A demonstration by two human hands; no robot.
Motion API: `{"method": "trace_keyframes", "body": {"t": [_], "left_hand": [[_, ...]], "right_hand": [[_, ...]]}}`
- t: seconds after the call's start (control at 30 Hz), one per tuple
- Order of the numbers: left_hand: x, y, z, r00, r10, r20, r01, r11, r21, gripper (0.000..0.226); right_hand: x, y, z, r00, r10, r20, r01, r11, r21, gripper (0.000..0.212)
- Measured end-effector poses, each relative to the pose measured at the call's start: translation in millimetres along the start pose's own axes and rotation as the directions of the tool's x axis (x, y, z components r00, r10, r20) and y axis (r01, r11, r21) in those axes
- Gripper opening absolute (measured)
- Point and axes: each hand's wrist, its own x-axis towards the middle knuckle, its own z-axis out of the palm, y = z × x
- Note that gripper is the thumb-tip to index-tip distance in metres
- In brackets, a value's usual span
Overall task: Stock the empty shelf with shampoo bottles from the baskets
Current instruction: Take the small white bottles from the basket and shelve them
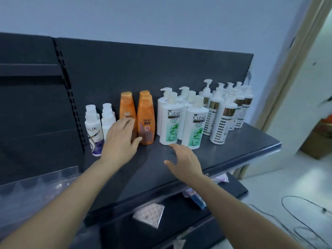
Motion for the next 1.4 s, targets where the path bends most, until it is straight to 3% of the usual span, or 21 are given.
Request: {"method": "trace_keyframes", "body": {"t": [0.3, 0.43, 0.63, 1.03, 1.17, 1.4], "left_hand": [[-61.3, 168.8, 50.2, 0.933, 0.218, 0.288, -0.233, 0.972, 0.017, 0.064], [-95.3, 238.2, 84.2, 0.864, 0.318, 0.39, -0.323, 0.945, -0.055, 0.065], [-139.2, 343.6, 127.7, 0.731, 0.501, 0.463, -0.482, 0.86, -0.169, 0.063], [-196.1, 550.7, 195.9, 0.408, 0.796, 0.447, -0.689, 0.589, -0.422, 0.054], [-214.1, 614.1, 221.9, 0.281, 0.867, 0.413, -0.72, 0.474, -0.506, 0.045], [-257.5, 715.7, 253.3, 0.053, 0.936, 0.347, -0.761, 0.263, -0.593, 0.055]], "right_hand": [[-131.3, 119.9, -83.1, 0.968, 0.251, 0.001, -0.245, 0.948, -0.203, 0.049], [-197.2, 165.6, -114.4, 0.92, 0.391, 0.019, -0.371, 0.885, -0.281, 0.045], [-293.1, 231.1, -156.1, 0.82, 0.573, -0.015, -0.548, 0.777, -0.309, 0.059], [-448.0, 341.9, -217.1, 0.494, 0.861, -0.123, -0.851, 0.45, -0.269, 0.053], [-491.7, 375.6, -230.6, 0.352, 0.927, -0.129, -0.917, 0.314, -0.248, 0.051], [-565.9, 422.8, -248.6, 0.098, 0.987, -0.127, -0.984, 0.078, -0.159, 0.054]]}}
